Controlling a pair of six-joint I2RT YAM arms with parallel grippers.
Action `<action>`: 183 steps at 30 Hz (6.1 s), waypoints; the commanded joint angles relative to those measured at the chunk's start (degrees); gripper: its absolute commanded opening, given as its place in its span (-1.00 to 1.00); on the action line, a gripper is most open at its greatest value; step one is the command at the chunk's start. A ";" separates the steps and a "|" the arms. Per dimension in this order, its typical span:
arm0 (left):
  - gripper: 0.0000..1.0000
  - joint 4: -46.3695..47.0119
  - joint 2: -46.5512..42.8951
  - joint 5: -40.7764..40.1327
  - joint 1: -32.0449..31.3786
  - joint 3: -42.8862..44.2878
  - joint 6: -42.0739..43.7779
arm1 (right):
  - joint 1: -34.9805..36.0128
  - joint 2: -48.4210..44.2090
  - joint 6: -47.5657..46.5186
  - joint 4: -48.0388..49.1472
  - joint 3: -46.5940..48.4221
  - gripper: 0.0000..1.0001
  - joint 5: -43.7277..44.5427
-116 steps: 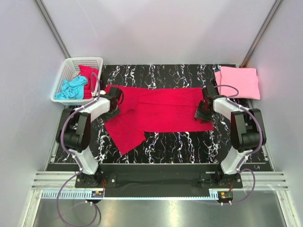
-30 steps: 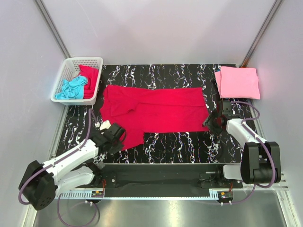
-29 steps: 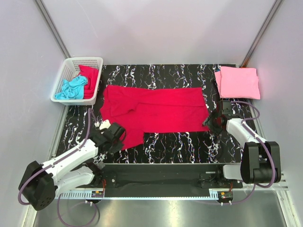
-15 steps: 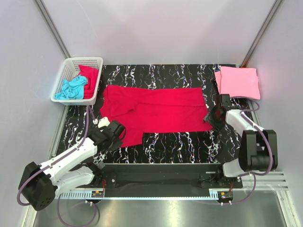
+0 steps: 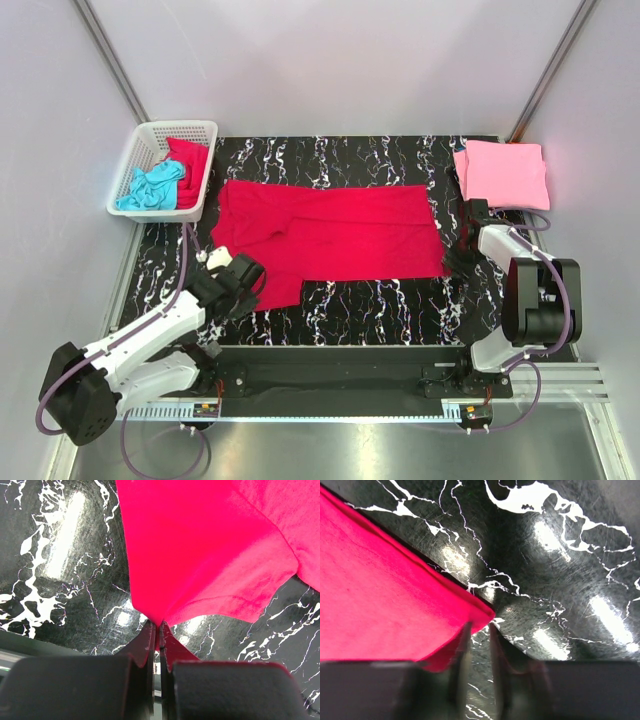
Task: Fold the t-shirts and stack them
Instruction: Fold the tshirt
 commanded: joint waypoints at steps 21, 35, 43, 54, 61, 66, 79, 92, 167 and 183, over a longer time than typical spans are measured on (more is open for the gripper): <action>-1.00 -1.65 -2.59 -3.01 -0.30 2.59 0.54 | -0.07 2.22 -1.30 0.81 -0.47 0.06 -0.14; -1.00 -2.18 -2.59 -3.28 -0.21 3.12 0.80 | -1.12 7.32 -3.41 3.54 1.20 -0.88 -3.48; -1.00 -3.67 -3.47 -4.07 -0.21 4.00 0.98 | -1.12 2.23 -3.15 2.76 -0.55 -1.00 -3.83; -1.00 -10.70 -9.01 -9.69 -0.21 7.34 -0.69 | -1.12 -9.55 -2.54 -4.10 -2.76 -1.00 0.47; -1.00 -11.93 -9.36 -10.22 -0.21 8.39 -0.95 | -1.12 -13.78 -2.45 -7.00 -1.35 -1.00 1.36; -1.00 -12.46 -9.71 -13.20 -0.21 11.20 -1.04 | -1.12 -14.13 -2.62 -7.71 0.76 -1.00 0.65; -1.00 -6.59 3.21 -12.78 4.43 17.71 2.82 | -1.12 -6.66 -4.12 -6.31 9.02 -1.00 -2.95; -1.00 1.51 16.03 -9.43 17.27 25.61 12.49 | -1.12 3.35 -5.78 -2.18 16.57 -1.00 -6.02; -0.18 18.83 39.15 14.82 18.77 30.98 17.77 | 12.15 3.10 -7.19 8.55 13.95 0.86 -14.38; -1.00 16.90 46.01 9.56 16.40 37.65 18.29 | 12.15 3.54 -7.28 8.46 13.59 0.86 -13.23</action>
